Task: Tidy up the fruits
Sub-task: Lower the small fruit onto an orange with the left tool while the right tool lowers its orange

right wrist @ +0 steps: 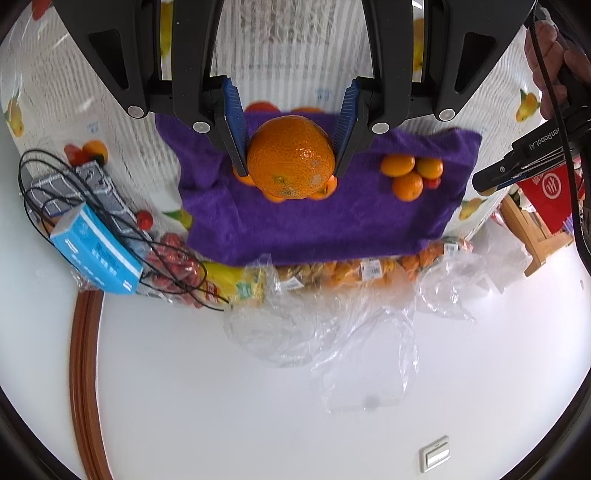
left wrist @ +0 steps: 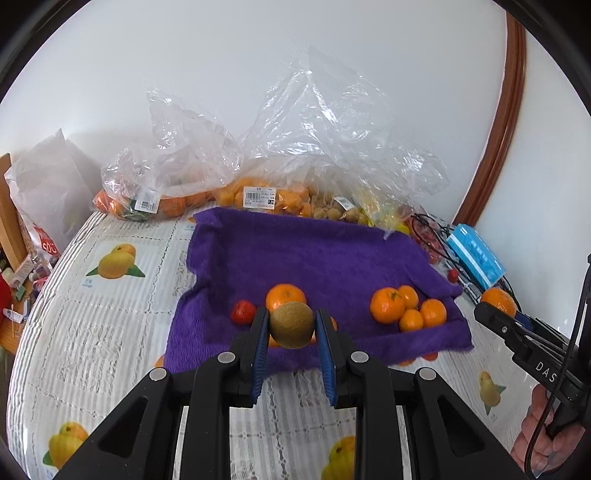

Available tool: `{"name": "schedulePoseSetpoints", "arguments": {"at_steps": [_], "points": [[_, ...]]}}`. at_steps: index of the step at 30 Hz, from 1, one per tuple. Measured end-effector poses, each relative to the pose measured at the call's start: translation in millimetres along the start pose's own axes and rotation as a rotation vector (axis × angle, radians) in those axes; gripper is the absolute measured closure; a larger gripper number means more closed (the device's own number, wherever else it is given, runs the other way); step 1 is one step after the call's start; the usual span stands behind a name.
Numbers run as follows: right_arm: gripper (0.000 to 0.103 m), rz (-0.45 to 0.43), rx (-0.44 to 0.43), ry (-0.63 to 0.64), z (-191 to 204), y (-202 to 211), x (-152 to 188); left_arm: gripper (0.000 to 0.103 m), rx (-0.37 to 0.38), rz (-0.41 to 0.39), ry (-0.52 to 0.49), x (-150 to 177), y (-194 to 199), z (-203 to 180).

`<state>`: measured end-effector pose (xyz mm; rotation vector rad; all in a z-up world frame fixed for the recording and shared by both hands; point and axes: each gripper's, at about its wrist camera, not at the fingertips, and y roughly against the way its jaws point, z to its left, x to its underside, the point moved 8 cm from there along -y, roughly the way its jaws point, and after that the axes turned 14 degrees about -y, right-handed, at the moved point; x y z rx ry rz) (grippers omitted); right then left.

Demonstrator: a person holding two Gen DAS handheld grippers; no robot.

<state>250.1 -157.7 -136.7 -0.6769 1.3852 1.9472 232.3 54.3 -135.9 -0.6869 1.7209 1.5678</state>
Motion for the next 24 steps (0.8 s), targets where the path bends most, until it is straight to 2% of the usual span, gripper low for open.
{"name": "schedulePoseSetpoints", "arguments": {"at_steps": [18,24], "points": [[0.059,-0.047,-0.033,-0.005,22,-32,-56,0.079,-0.039,-0.029,0.049,-44,-35,27],[0.059,-0.037,-0.035,-0.007,18,-46,-56,0.079,-0.029,-0.019,0.059,-42,-52,29]]}}
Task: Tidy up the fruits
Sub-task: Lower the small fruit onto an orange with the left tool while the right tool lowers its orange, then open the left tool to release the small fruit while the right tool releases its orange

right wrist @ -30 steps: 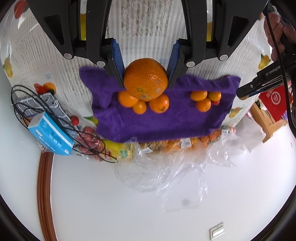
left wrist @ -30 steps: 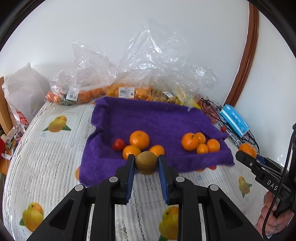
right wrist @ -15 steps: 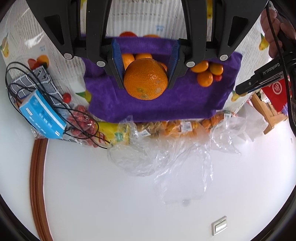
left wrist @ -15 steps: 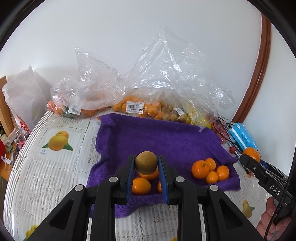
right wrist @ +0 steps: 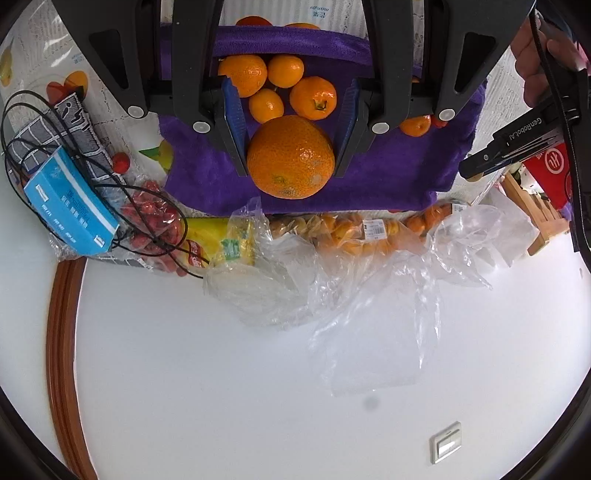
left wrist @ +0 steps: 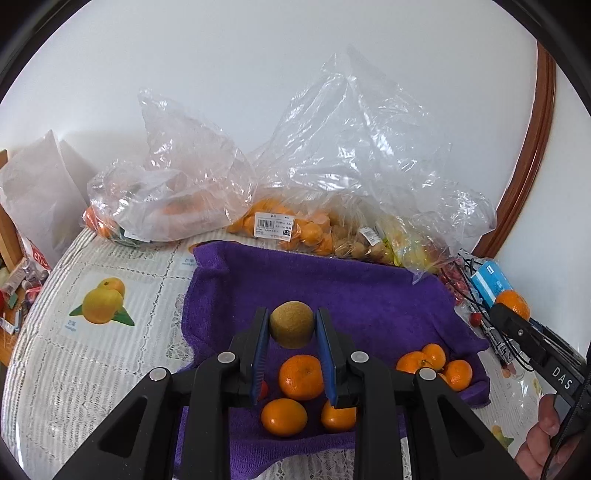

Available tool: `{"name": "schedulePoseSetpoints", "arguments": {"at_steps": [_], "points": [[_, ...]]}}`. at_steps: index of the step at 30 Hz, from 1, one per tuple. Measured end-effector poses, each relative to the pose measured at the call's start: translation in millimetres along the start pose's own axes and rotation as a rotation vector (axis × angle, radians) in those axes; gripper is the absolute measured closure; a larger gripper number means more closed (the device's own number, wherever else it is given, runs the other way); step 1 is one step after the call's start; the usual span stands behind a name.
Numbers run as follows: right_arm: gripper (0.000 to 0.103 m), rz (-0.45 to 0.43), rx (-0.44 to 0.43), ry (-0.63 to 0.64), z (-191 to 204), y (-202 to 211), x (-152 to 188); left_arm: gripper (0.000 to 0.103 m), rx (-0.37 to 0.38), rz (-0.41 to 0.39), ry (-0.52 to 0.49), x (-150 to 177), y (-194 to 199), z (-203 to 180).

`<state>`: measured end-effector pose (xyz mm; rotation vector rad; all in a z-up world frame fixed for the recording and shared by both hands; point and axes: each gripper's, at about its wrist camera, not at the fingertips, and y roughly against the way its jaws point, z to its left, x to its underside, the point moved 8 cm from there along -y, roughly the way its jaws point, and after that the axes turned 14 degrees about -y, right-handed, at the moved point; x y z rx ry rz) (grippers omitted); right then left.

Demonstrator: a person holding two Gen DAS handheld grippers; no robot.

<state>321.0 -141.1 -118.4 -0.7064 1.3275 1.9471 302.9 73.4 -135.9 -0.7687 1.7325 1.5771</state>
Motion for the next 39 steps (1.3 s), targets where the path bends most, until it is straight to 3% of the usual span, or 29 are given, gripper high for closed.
{"name": "schedulePoseSetpoints", "arguments": {"at_steps": [17,39], "points": [[0.059,0.057,0.029,-0.021,-23,-31,16,0.079,-0.011,0.056,0.016,16,-24,11],[0.059,0.126,0.099,0.011,-34,-53,37,0.079,0.083,0.074,-0.011,27,-35,-18]]}}
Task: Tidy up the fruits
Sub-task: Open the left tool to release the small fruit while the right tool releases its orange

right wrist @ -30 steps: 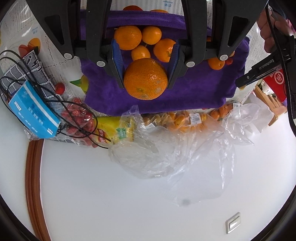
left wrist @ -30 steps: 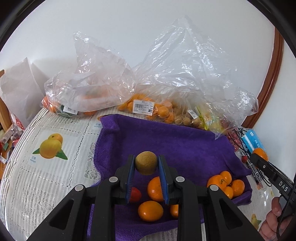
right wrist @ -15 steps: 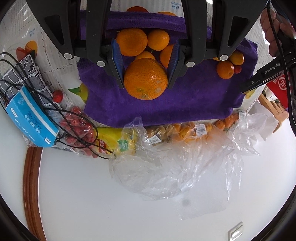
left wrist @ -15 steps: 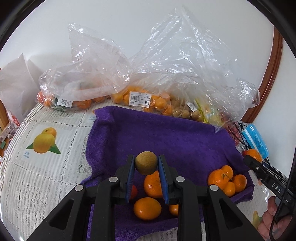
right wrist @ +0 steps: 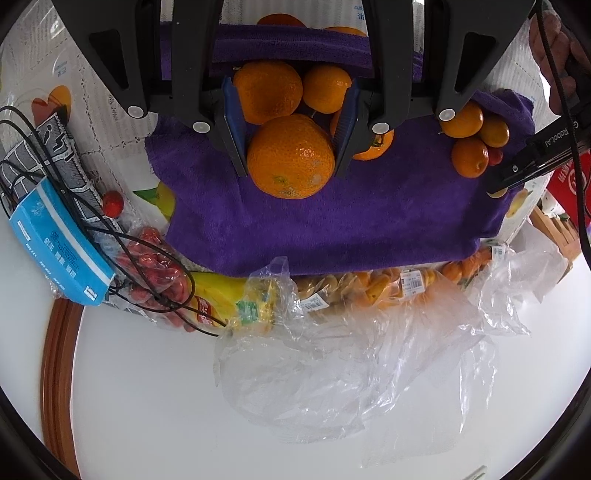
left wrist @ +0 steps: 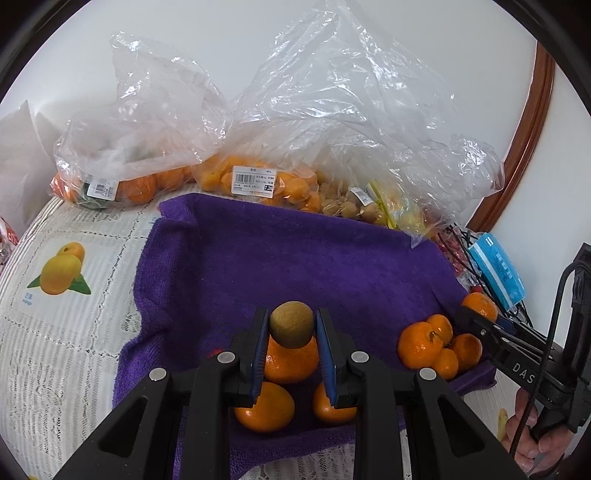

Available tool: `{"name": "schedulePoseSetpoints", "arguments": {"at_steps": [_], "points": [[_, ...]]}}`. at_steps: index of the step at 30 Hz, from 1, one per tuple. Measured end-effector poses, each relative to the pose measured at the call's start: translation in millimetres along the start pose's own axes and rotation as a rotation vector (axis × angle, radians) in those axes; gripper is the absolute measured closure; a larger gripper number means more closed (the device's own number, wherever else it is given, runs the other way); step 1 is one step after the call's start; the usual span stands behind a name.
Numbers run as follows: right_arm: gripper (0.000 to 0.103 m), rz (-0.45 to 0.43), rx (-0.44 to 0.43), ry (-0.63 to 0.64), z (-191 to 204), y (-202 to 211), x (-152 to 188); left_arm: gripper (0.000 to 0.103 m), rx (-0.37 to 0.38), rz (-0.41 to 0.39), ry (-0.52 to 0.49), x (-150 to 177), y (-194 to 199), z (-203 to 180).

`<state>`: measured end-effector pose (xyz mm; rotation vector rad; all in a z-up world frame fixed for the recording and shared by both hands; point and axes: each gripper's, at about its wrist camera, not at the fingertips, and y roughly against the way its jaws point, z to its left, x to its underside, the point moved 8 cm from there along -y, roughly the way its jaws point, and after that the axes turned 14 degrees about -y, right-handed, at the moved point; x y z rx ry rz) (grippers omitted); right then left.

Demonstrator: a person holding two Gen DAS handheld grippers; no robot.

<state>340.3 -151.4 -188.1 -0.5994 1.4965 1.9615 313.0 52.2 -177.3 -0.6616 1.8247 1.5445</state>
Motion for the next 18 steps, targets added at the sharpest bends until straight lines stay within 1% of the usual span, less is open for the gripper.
{"name": "schedulePoseSetpoints", "arguments": {"at_steps": [5,18], "points": [[0.059,0.004,0.015,0.022,2,-2,3,0.079,0.020,0.013,0.000,3,-5,-3],[0.059,0.031,0.033,0.037,3,-12,9,0.079,0.011,0.014,-0.014,4,-8,-5]]}}
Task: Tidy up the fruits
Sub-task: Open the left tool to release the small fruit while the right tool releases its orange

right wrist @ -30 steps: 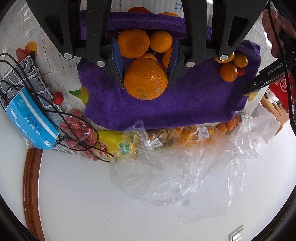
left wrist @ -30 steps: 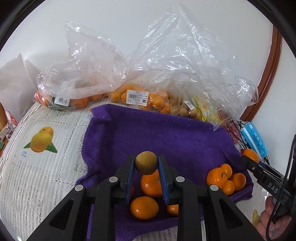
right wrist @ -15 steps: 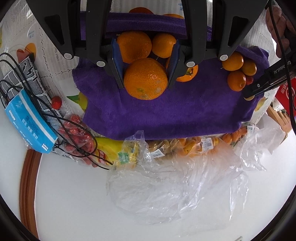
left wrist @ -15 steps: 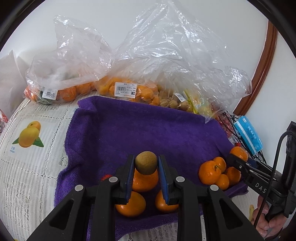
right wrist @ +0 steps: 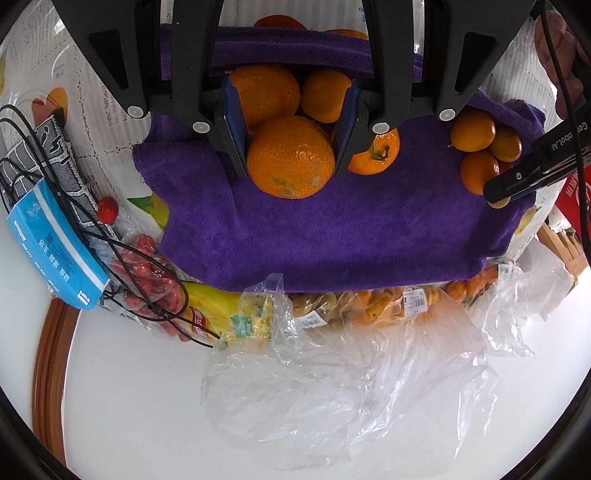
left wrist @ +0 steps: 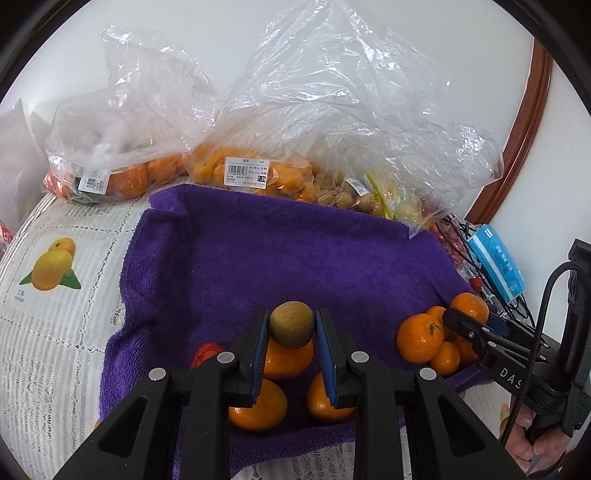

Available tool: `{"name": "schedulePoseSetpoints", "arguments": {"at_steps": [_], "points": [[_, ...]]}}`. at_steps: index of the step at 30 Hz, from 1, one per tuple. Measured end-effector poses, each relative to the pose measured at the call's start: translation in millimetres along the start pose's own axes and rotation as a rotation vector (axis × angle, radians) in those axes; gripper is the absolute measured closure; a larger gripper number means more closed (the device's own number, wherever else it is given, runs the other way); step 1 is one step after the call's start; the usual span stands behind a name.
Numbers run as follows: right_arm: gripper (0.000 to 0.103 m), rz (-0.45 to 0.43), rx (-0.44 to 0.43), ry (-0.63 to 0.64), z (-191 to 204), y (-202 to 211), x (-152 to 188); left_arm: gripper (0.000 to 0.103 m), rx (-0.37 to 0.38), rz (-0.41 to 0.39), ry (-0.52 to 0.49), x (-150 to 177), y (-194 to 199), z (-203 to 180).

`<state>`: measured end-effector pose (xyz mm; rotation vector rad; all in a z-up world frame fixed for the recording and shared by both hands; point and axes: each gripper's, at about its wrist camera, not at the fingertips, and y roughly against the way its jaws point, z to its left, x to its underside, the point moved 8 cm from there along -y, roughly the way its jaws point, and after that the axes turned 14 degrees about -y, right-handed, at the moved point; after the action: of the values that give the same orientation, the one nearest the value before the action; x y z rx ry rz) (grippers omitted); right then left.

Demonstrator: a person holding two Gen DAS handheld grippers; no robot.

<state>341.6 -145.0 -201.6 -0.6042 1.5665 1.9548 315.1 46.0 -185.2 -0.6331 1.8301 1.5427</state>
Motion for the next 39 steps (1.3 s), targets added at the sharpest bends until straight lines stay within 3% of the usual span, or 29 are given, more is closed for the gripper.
{"name": "schedulePoseSetpoints", "arguments": {"at_steps": [18,32,39], "points": [[0.059,-0.011,-0.005,0.009,0,0,-1,0.077,0.001,0.002,-0.011,0,0,-2],[0.052,-0.037,-0.022,-0.008,0,7,-5,0.053,0.009,-0.054,-0.002,-8,14,-1],[0.046,-0.075,-0.029,0.009,6,15,-7,0.049,0.010,-0.069,-0.003,-10,20,-1]]}}
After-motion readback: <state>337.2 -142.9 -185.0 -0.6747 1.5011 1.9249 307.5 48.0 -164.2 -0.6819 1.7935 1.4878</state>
